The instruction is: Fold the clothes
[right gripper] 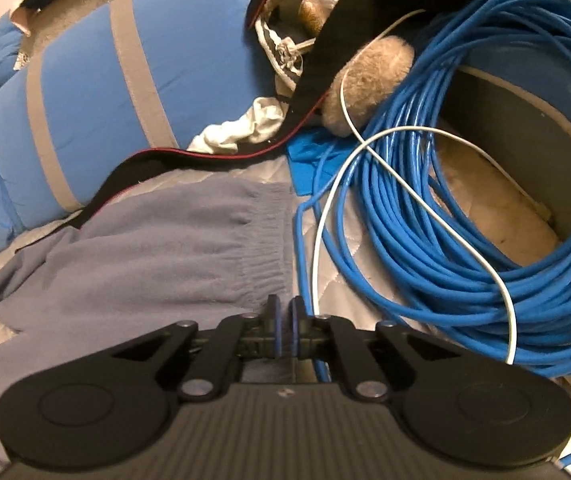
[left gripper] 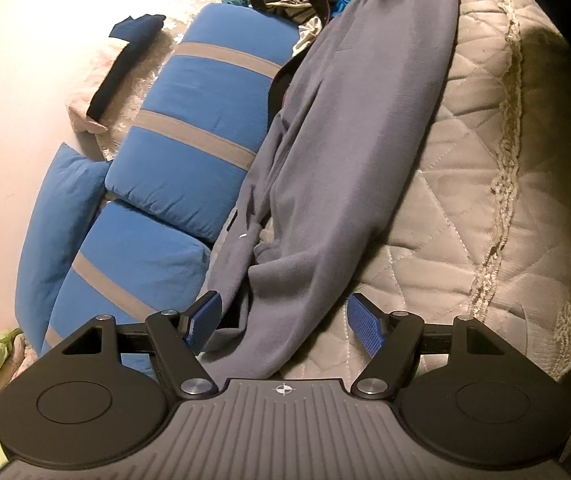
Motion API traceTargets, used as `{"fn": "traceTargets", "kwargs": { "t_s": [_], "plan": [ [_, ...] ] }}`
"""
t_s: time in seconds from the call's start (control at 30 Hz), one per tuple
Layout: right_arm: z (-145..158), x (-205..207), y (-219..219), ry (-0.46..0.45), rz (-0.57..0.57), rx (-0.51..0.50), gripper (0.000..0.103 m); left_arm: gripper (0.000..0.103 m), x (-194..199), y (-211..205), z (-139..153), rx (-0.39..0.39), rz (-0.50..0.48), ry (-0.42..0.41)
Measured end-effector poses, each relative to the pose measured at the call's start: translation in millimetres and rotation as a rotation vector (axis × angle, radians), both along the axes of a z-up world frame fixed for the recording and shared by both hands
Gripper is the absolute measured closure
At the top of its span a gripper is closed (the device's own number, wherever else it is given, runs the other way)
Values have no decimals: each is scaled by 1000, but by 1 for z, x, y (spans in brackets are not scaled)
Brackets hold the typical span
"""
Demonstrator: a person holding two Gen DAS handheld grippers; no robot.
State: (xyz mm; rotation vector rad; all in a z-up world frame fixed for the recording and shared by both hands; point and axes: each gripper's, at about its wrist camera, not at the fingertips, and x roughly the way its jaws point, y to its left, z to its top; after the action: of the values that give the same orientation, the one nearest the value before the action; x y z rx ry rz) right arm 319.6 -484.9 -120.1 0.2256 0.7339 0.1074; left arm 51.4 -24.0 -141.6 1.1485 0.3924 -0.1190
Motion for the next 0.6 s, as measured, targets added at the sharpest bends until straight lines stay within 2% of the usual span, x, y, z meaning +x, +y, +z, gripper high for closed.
{"fn": "traceTargets", "kwargs": {
  "t_s": [0.03, 0.1, 0.13, 0.17, 0.2, 0.23, 0.27, 0.33, 0.4, 0.47, 0.53, 0.6],
  "plan": [
    [-2, 1, 4, 9, 1, -16, 97, 35, -1, 1, 1, -5, 1, -1],
    [-4, 3, 14, 21, 6, -79, 88, 35, 0, 1, 2, -14, 4, 0],
    [-1, 2, 17, 17, 3, -97, 86, 35, 1, 1, 3, -18, 5, -1],
    [1, 0, 20, 12, -1, -112, 65, 35, 1, 1, 4, -20, 6, -1],
    [5, -2, 25, 5, 4, -140, 50, 35, 2, 1, 5, -24, 9, -1],
    [10, -5, 30, -5, 14, -166, 41, 35, 3, 2, 6, -28, 12, -2],
    [16, -9, 37, -19, 32, -191, 28, 35, 3, 3, 8, -34, 15, -4],
    [28, -17, 51, -50, 75, -236, 23, 35, 3, 6, 12, -48, 23, -8],
    [43, -25, 72, -97, 133, -291, 11, 35, 5, 10, 18, -63, 36, -9],
    [57, -35, 95, -162, 196, -359, 5, 35, 7, 15, 23, -80, 49, -8],
    [72, -43, 120, -215, 258, -380, 0, 35, 11, 21, 30, -89, 61, -15],
    [82, -54, 145, -247, 317, -391, 0, 35, 17, 27, 38, -87, 72, -32]
  ]
}}
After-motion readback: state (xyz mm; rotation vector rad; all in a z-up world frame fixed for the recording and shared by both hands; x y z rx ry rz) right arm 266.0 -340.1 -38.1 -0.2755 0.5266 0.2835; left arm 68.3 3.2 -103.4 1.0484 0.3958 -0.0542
